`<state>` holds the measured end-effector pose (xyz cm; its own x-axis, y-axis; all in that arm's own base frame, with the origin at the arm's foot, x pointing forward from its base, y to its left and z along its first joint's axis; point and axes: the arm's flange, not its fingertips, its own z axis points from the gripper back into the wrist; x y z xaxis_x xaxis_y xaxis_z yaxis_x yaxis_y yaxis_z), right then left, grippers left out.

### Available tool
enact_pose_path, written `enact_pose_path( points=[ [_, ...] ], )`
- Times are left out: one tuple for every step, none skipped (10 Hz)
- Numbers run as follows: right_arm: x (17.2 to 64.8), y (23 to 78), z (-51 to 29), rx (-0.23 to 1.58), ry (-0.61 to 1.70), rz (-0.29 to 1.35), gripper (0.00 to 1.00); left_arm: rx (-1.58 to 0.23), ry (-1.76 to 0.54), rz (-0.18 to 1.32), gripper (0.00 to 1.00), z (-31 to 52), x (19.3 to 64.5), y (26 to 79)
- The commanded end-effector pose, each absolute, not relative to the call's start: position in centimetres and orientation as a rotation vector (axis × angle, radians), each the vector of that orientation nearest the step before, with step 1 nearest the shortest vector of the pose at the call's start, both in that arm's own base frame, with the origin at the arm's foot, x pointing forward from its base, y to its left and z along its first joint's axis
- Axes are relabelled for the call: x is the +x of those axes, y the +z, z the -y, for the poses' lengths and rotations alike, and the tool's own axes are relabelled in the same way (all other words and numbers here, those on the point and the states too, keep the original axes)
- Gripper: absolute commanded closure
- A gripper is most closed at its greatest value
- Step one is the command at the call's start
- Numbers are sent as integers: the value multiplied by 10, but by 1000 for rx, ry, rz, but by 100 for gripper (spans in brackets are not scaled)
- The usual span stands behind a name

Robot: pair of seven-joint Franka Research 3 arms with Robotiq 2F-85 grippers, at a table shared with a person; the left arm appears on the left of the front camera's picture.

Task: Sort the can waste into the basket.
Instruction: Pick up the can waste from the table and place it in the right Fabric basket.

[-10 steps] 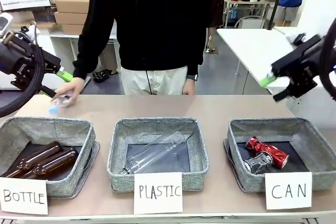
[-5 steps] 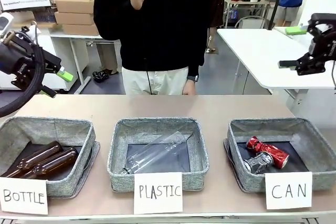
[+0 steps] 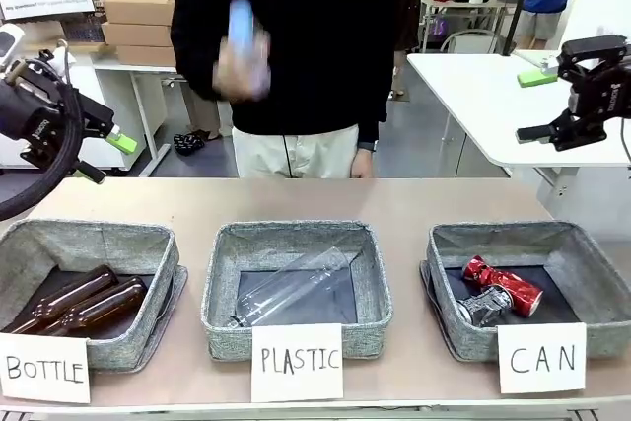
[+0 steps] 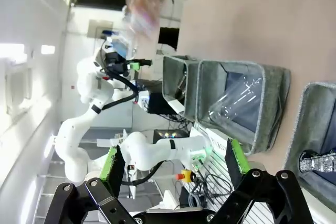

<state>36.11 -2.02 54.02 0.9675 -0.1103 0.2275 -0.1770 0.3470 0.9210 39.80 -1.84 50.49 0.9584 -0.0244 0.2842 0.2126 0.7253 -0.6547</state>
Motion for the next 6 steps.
enact_pose_path(
  points=[
    [362, 546, 24, 1218, 51, 259, 0, -746, -128, 259, 0, 18, 396, 507],
    [362, 546, 24, 1218, 51, 259, 0, -746, -128, 259, 0, 18, 396, 507],
    [362, 546, 24, 1218, 51, 259, 0, -746, -128, 259, 0, 18, 396, 507],
    [362, 546, 24, 1218, 51, 259, 0, -746, -128, 259, 0, 18, 396, 507],
    [362, 546, 24, 1218, 51, 259, 0, -746, -128, 259, 0, 18, 396, 507],
    [362, 546, 24, 1218, 51, 259, 0, -746, -128, 259, 0, 18, 396, 507]
  ],
)
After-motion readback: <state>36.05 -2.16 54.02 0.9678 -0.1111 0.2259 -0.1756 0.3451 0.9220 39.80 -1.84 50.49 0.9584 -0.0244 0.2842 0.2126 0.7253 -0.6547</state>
